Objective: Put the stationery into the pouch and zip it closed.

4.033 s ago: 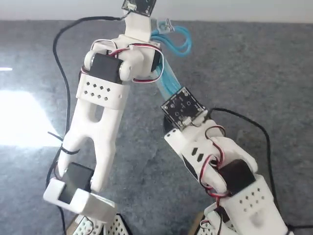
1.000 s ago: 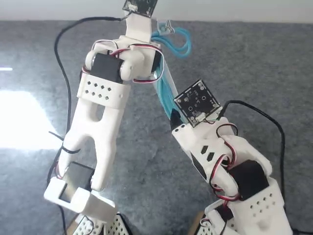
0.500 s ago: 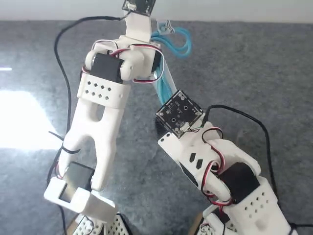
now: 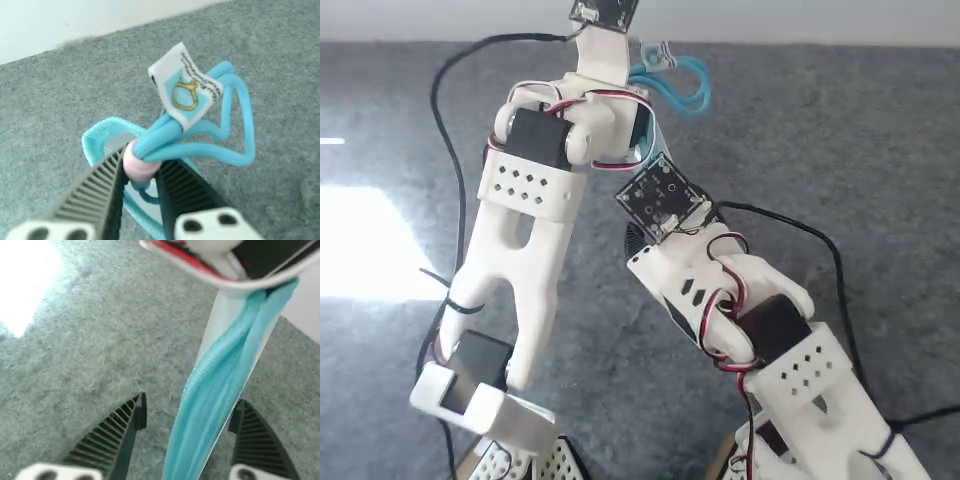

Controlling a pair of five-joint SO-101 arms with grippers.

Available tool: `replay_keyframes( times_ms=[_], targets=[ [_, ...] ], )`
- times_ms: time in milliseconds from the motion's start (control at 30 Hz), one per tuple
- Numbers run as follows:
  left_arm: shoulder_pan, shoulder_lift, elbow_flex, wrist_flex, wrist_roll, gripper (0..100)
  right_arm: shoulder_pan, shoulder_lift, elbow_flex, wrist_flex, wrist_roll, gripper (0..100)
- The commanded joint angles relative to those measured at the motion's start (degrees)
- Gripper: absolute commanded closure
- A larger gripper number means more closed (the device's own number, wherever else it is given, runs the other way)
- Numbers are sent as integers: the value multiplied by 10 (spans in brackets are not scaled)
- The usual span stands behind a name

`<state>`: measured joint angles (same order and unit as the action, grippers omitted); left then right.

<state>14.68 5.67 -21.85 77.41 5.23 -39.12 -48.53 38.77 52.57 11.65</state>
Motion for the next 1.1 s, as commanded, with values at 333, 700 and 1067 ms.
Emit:
replay_keyframes(
  times_ms=[333, 700, 1067],
  targets=[
    [13, 42, 38, 4, -8, 989, 68, 7, -5, -74, 3, 991],
    [-5, 42, 47, -15, -9, 989, 65, 3, -6, -89, 5, 991],
    [-91, 43, 13, -43, -9, 989, 65, -49, 40, -60, 5, 991]
  ],
)
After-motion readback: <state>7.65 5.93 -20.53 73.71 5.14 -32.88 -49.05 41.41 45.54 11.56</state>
